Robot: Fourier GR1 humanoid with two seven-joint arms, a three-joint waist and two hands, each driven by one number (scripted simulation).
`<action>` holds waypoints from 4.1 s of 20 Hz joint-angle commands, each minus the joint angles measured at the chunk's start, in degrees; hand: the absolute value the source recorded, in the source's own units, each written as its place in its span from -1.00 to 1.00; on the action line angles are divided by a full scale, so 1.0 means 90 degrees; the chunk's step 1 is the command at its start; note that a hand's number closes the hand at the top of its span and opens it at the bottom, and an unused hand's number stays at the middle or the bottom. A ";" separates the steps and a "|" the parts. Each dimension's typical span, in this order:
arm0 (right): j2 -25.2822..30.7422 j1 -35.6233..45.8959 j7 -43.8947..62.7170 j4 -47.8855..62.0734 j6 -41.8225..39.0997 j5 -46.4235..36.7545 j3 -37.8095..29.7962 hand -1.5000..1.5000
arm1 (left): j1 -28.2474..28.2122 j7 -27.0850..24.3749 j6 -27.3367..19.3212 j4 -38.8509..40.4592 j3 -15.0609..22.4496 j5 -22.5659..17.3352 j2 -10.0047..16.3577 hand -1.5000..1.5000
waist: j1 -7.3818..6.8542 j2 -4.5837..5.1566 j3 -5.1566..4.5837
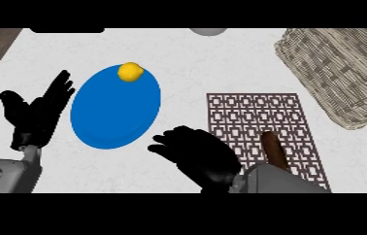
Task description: Pick the sweet potato from the placemat and place it in the basket
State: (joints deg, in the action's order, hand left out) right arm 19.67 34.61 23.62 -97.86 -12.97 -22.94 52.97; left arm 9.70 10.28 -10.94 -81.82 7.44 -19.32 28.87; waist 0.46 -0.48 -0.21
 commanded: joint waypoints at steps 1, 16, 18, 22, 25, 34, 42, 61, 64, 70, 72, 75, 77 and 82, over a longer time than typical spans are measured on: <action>0.0032 0.0953 0.1620 -0.0055 -0.1030 -0.0457 0.0006 -1.00 | -0.0013 -0.0088 0.0109 0.0154 -0.0060 -0.0043 -0.0022 0.00 | -0.0009 -0.0032 -0.0016; -0.0675 0.2981 0.4331 0.1016 -0.4879 0.1546 -0.1637 -1.00 | 0.0282 -0.0189 0.0156 0.0557 -0.0143 0.0087 -0.0191 0.00 | 0.0134 -0.0023 0.0003; -0.0685 0.3221 0.4599 0.1057 -0.5136 0.1960 -0.1826 -1.00 | -0.0019 -0.0437 0.0240 0.0686 -0.0160 0.0110 -0.0204 0.00 | 0.0139 -0.0053 -0.0005; -0.0178 0.2861 0.4798 0.0554 -0.5102 0.2817 -0.2392 -1.00 | -0.0168 -0.0365 0.0330 0.0455 -0.0322 0.0041 -0.0069 0.00 | 0.0142 -0.0054 0.0012; 0.0196 0.2934 0.4964 0.0136 -0.4924 0.3296 -0.2733 -1.00 | 0.0026 -0.0177 0.0105 0.0398 -0.0249 0.0159 -0.0254 0.00 | 0.0166 -0.0046 0.0015; 0.1240 0.1035 0.4382 -0.1700 -0.4510 0.3083 -0.2784 -1.00 | 0.0104 0.0000 0.0373 0.0311 -0.0335 0.0283 -0.0269 0.00 | 0.0021 0.0025 0.0024; 0.1201 -0.0887 0.2311 -0.2305 -0.3875 0.0308 -0.2592 -1.00 | 0.0558 -0.0180 0.0483 0.0903 -0.0516 0.0451 -0.0490 0.00 | -0.0009 0.0078 0.0033; 0.1463 -0.1897 -0.0456 -0.0270 -0.3100 -0.2181 -0.2709 -1.00 | -0.0241 -0.0137 0.1004 0.0192 -0.0931 0.0701 -0.0666 0.00 | -0.0068 0.0047 0.0024; 0.0744 -0.1800 -0.0322 -0.0073 -0.3133 -0.2696 -0.2487 -1.00 | 0.0439 0.0059 0.0993 0.0689 -0.1078 0.0929 -0.0748 0.00 | -0.0050 0.0055 0.0023; 0.1301 -0.2333 -0.1332 -0.0233 -0.3286 -0.2612 -0.3085 -1.00 | 0.0325 0.0073 0.0769 0.0485 -0.1002 0.1205 -0.1153 0.00 | -0.0019 0.0050 0.0023; 0.1103 -0.2282 -0.1102 -0.0739 -0.3798 -0.2314 -0.3322 -1.00 | 0.0126 0.0591 0.1052 -0.0162 -0.1236 0.0905 -0.0814 0.00 | -0.0040 0.0037 0.0023; 0.1336 -0.2897 -0.1666 -0.0855 -0.3321 -0.2718 -0.3173 -1.00 | 0.0299 0.0032 0.1225 0.0574 -0.1364 0.1068 -0.0908 0.00 | -0.0007 0.0047 0.0023; 0.0899 -0.2626 -0.1653 -0.0372 -0.3382 -0.2927 -0.3190 -1.00 | 0.0120 0.0325 0.1285 0.0209 -0.1449 0.1086 -0.0872 0.00 | -0.0048 0.0050 0.0024; 0.0952 -0.2739 -0.1799 -0.0488 -0.3389 -0.3500 -0.3229 -1.00 | 0.0113 -0.0019 0.1239 0.0408 -0.1373 0.1396 -0.1211 0.00 | -0.0046 0.0051 0.0023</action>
State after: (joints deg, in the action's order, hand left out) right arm 28.91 10.99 8.23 -101.62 -43.24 -51.39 24.48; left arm 11.04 11.44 -0.07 -78.94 -4.83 -8.34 19.44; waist 0.05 -0.03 0.00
